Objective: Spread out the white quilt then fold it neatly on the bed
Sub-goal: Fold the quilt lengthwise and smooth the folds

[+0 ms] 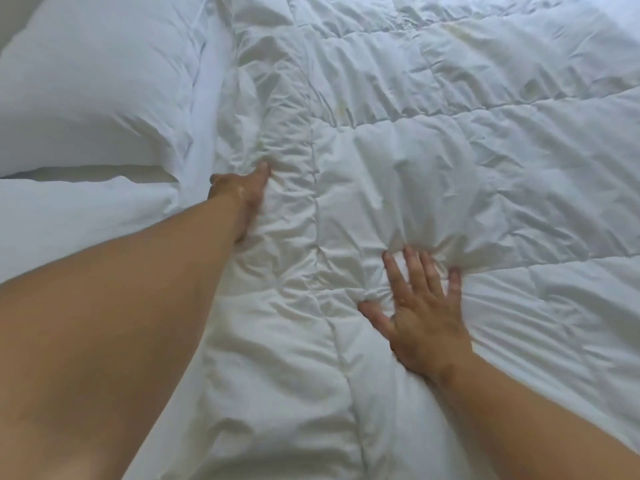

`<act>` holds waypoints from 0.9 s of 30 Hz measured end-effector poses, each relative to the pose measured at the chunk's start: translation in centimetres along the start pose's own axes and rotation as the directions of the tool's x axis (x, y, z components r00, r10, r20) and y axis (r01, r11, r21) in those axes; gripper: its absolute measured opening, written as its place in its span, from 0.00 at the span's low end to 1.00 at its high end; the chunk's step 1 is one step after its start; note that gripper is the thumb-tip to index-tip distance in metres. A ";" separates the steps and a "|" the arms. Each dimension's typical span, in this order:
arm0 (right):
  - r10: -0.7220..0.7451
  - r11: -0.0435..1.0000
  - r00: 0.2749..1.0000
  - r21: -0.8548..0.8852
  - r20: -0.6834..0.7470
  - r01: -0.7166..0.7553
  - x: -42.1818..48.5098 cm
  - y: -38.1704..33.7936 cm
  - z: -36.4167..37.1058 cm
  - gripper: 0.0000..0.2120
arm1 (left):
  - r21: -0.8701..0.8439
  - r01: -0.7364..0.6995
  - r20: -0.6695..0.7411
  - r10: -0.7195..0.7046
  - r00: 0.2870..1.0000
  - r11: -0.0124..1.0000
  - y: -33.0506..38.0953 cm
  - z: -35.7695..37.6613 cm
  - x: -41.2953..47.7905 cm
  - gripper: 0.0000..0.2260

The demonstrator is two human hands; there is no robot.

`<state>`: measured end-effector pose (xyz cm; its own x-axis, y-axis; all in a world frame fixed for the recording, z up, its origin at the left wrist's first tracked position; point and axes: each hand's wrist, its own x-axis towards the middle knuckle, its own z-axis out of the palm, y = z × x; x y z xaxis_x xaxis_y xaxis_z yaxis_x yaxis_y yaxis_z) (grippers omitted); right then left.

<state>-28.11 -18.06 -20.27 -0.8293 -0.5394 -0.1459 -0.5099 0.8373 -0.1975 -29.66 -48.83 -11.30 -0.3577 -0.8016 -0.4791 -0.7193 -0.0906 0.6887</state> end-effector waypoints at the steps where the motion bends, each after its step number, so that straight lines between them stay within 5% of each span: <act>1: 0.004 1.000 0.998 -0.013 -0.064 -0.005 0.0 0.1 1.1 0.42 | -0.046 0.015 -0.005 -0.015 1.000 0.999 0.5 0.4 1.2 0.59; 3: 0.008 1.000 0.990 -0.007 -0.141 -0.009 0.8 0.4 2.3 0.41 | -0.117 0.012 0.001 -0.012 1.000 0.993 1.0 1.1 3.0 0.60; 6: -0.015 1.000 0.987 -0.030 -0.161 0.010 2.1 1.0 2.6 0.40 | -0.177 0.007 0.159 0.022 0.987 0.984 0.8 1.8 4.2 0.42; 9: -0.025 0.998 0.987 -0.064 -0.157 0.015 1.5 0.9 2.6 0.40 | -0.179 -0.035 0.246 0.080 0.966 0.983 1.2 -0.5 5.1 0.36; 11: -0.033 0.998 0.983 -0.062 -0.178 0.022 1.4 1.0 2.3 0.39 | -0.194 -0.139 0.025 0.147 0.989 0.971 1.6 -3.3 6.6 0.34; 13: -0.053 0.997 0.974 -0.062 -0.218 0.040 1.5 1.2 2.2 0.39 | 0.016 -0.125 -0.220 0.125 0.967 0.992 0.8 -5.5 8.2 0.35; 15: -0.067 0.997 0.959 -0.057 -0.275 0.054 1.6 1.3 2.4 0.39 | 0.242 -0.028 -0.265 0.094 0.960 0.970 -0.1 -5.2 9.6 0.34; 18: -0.090 0.994 0.939 -0.092 -0.332 0.063 2.0 1.1 2.9 0.39 | 0.302 0.014 -0.310 0.084 0.947 0.953 1.8 -2.6 11.3 0.31; 20: -0.102 0.991 0.919 -0.118 -0.381 0.061 2.5 1.1 3.2 0.39 | 0.445 -0.178 -0.374 0.363 0.854 0.878 5.1 -0.9 11.0 0.27; 22: -0.092 0.991 0.903 -0.126 -0.420 0.043 2.9 1.1 3.5 0.38 | 0.635 -0.483 -0.135 0.703 0.699 0.603 8.0 1.4 10.4 0.28; 23: -0.090 0.991 0.899 -0.124 -0.429 0.040 3.1 1.1 3.6 0.39 | 0.672 -0.577 0.052 0.747 0.662 0.465 8.6 2.8 10.3 0.29; 25: -0.099 0.992 0.893 -0.109 -0.438 0.056 3.3 1.4 3.9 0.40 | 0.740 -0.584 0.315 0.596 0.739 0.334 7.4 5.6 11.1 0.33; 27: -0.099 0.994 0.890 -0.088 -0.445 0.067 3.3 1.6 4.3 0.41 | 0.817 -0.443 0.330 0.329 0.885 0.369 5.1 7.1 12.5 0.38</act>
<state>-30.66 -18.84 -25.26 -0.7894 -0.5235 0.3207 -0.5822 0.8041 -0.1204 -42.01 -55.10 -17.59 -0.7501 -0.5436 -0.3767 -0.5938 0.8043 0.0219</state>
